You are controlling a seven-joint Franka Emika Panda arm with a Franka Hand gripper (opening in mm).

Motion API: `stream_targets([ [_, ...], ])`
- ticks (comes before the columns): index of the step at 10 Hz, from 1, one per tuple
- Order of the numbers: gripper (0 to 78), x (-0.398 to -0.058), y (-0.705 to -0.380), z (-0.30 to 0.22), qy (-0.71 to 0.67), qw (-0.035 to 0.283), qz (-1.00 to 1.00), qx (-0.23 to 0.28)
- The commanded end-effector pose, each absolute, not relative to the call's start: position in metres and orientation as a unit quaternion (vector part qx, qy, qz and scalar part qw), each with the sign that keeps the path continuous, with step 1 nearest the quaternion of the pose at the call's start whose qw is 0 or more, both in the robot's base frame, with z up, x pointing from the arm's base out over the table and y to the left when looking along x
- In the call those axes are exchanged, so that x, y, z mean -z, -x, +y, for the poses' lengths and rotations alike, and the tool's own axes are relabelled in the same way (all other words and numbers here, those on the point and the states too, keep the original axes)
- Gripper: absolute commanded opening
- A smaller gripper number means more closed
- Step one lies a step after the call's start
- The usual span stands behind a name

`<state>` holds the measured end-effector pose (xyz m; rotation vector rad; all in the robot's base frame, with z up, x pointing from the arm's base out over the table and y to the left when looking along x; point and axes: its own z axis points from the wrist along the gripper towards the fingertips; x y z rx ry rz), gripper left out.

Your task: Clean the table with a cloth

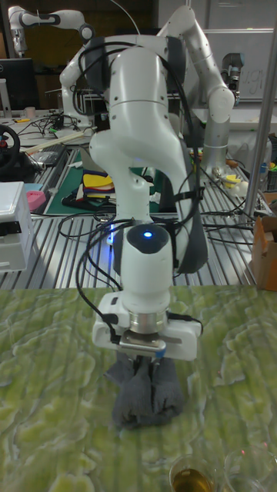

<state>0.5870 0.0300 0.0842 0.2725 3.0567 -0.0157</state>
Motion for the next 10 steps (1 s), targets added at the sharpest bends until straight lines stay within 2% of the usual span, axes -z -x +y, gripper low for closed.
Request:
stream_targets([
  [1, 1.3, -0.096, -0.594, -0.005, -0.047, 0.038, 0.998, 0.017],
  [8, 1.3, -0.101, -0.602, -0.003, -0.051, 0.037, 0.998, 0.008],
  [10, 1.3, -0.102, -0.602, 0.019, -0.08, 0.036, 0.996, 0.004],
])
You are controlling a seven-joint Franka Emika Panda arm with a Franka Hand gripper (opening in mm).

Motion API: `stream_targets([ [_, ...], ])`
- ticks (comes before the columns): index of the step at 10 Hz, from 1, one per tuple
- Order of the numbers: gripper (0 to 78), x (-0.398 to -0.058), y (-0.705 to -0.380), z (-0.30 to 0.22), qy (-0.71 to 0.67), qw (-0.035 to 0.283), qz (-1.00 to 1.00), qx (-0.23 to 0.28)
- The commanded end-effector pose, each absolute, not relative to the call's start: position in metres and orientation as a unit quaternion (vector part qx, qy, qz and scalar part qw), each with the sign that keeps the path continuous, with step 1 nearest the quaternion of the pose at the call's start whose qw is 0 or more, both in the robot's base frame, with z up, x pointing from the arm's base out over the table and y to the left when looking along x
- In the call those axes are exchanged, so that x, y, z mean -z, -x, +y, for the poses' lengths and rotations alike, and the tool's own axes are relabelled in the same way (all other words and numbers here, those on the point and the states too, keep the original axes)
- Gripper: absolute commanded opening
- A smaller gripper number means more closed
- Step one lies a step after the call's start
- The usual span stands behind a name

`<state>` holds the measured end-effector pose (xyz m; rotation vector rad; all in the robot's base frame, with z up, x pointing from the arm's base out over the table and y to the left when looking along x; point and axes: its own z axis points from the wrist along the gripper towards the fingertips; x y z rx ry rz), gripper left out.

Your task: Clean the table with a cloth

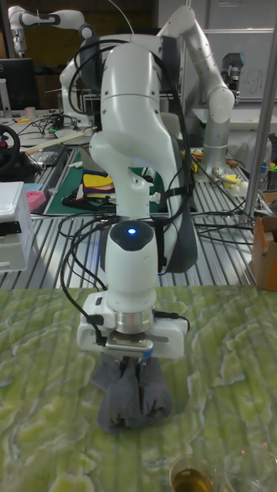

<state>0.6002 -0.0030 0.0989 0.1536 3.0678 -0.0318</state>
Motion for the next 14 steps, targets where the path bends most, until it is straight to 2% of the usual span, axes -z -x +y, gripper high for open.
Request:
stream_targets([
  [1, 1.3, -0.102, -0.602, 0.027, -0.089, 0.036, 0.995, 0.003],
  [8, 1.3, -0.102, -0.592, 0.084, -0.151, 0.034, 0.988, -0.014],
  [12, 1.3, -0.092, -0.585, 0.076, -0.13, 0.043, 0.991, -0.012],
  [14, 1.3, -0.085, -0.59, 0.052, -0.106, 0.048, 0.993, -0.01],
])
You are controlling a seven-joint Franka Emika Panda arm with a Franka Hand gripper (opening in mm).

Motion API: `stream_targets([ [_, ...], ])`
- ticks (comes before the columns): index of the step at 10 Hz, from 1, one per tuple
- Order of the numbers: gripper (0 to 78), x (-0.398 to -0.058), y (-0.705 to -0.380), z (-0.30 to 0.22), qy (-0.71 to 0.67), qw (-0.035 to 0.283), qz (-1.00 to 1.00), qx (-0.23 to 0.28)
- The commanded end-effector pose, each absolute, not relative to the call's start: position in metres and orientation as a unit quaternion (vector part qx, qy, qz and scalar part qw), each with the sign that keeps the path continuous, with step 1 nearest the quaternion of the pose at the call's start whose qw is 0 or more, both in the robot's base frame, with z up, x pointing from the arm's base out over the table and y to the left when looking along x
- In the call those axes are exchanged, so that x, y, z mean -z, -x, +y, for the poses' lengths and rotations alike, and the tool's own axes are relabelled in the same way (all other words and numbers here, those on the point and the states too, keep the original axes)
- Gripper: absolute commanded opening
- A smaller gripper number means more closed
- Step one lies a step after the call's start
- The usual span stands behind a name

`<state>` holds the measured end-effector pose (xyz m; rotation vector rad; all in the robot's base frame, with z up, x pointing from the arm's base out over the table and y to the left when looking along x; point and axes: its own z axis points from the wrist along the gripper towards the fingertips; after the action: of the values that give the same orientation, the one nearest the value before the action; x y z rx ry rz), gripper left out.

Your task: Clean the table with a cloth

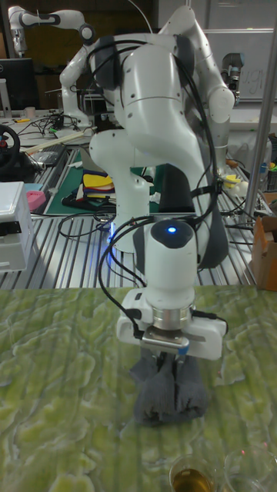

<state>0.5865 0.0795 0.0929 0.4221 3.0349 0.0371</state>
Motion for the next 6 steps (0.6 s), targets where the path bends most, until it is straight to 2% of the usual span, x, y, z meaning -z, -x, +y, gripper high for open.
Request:
stream_targets([
  [1, 1.3, -0.085, -0.59, 0.051, -0.105, 0.048, 0.993, -0.01],
  [4, 1.3, -0.096, -0.594, 0.008, -0.069, 0.043, 0.997, -0.006],
  [6, 1.3, -0.102, -0.595, 0.0, -0.063, 0.04, 0.997, -0.005],
])
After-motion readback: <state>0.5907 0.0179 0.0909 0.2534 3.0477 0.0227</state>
